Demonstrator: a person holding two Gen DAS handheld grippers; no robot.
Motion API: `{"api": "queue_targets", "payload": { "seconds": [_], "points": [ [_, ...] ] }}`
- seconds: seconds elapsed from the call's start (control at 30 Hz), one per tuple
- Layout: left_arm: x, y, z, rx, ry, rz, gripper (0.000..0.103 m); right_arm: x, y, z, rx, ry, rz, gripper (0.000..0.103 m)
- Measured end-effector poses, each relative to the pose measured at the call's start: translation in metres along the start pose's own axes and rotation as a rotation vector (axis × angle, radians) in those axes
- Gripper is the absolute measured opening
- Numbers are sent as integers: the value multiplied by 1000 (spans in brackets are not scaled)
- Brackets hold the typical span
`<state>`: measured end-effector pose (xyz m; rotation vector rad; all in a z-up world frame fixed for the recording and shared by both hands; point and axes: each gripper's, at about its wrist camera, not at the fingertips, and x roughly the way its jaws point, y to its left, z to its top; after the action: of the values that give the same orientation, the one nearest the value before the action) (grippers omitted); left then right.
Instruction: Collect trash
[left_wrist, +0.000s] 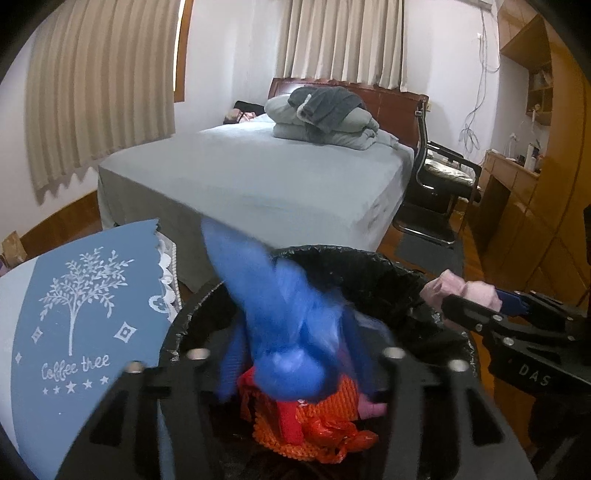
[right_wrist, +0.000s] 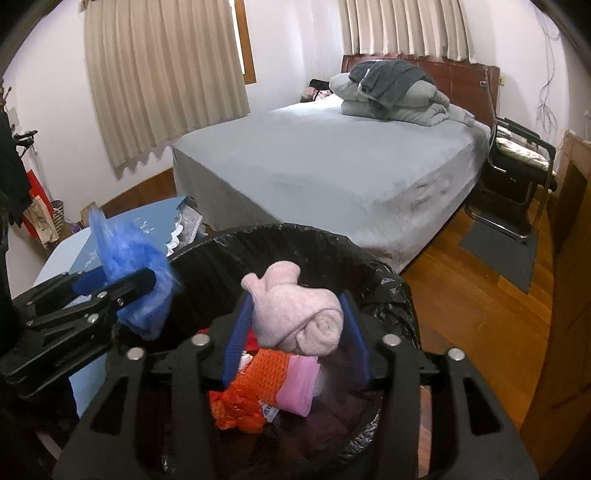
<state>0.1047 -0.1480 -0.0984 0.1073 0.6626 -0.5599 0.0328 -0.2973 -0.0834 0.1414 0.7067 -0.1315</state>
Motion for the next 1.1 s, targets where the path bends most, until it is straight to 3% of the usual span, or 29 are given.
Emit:
{"api": "queue_targets", "payload": {
  "seconds": [0.2, 0.37, 0.5, 1.1],
  "points": [
    [-4, 4, -1, -1, -2, -3, 78, -2, -3, 2, 7, -15, -14, 67],
    [-13, 10, 0, -1, -8, 24, 89, -10, -5, 3, 11, -38, -27, 91],
    [-29, 19, 2, -8, -30, 60, 97, -20, -2, 6, 20, -50, -16, 95],
    [-129, 55, 0, -67, -118, 174, 97, -89, 58, 21, -78, -125, 92, 98]
  ]
}}
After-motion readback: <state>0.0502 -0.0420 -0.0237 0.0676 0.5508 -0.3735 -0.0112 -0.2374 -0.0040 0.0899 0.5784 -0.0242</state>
